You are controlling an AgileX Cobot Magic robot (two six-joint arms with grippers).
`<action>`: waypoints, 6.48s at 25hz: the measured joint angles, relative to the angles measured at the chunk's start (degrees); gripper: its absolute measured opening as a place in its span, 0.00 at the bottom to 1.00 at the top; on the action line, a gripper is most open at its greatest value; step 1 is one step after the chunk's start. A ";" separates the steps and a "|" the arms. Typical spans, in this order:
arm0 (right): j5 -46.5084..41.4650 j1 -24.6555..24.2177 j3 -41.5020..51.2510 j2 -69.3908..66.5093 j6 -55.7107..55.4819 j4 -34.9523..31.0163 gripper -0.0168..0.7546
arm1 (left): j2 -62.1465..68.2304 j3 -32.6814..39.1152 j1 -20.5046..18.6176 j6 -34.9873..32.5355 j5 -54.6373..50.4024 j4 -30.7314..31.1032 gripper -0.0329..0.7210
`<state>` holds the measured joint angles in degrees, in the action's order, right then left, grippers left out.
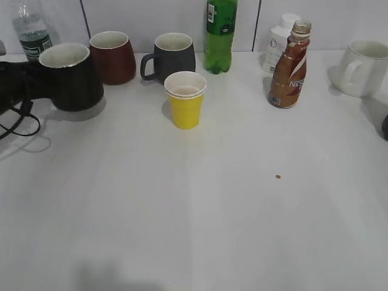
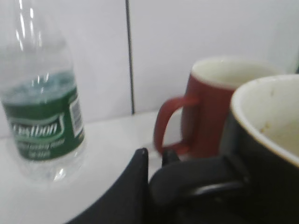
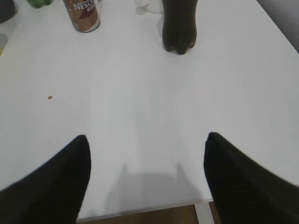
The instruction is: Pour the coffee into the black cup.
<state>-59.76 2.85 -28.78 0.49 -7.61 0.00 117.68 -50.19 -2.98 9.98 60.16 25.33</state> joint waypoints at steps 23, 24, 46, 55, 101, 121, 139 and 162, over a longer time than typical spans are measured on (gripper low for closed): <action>0.00 0.00 0.00 0.00 0.00 0.00 0.78 | -8.42 1.09 13.15 19.06 5.70 29.53 0.12; 0.00 0.00 0.00 0.00 0.00 0.00 0.78 | -8.42 1.09 13.71 19.53 5.70 30.81 0.12; 21.63 0.00 -1.16 -3.65 0.00 0.00 0.78 | -8.42 1.09 14.86 20.07 5.41 34.73 0.12; 52.54 0.00 1.61 -23.26 2.15 0.00 0.78 | -8.42 1.09 14.86 20.07 5.41 34.78 0.12; 106.98 3.49 -8.26 -102.72 -12.94 32.44 0.89 | -8.42 1.09 14.86 20.07 5.35 34.84 0.12; 106.59 5.28 -25.24 -120.81 -8.62 22.33 0.89 | -8.42 1.09 14.86 20.07 5.41 34.79 0.12; 106.52 5.33 -31.55 -125.00 -8.40 22.08 0.71 | -8.42 1.09 14.86 20.07 5.41 34.79 0.12; 108.06 5.38 -20.51 -109.79 -13.78 33.86 0.71 | -8.42 1.09 19.09 20.48 4.47 37.10 0.12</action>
<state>48.30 8.23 -49.28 -109.30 -21.39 33.86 109.25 -49.09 16.11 30.45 64.64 62.44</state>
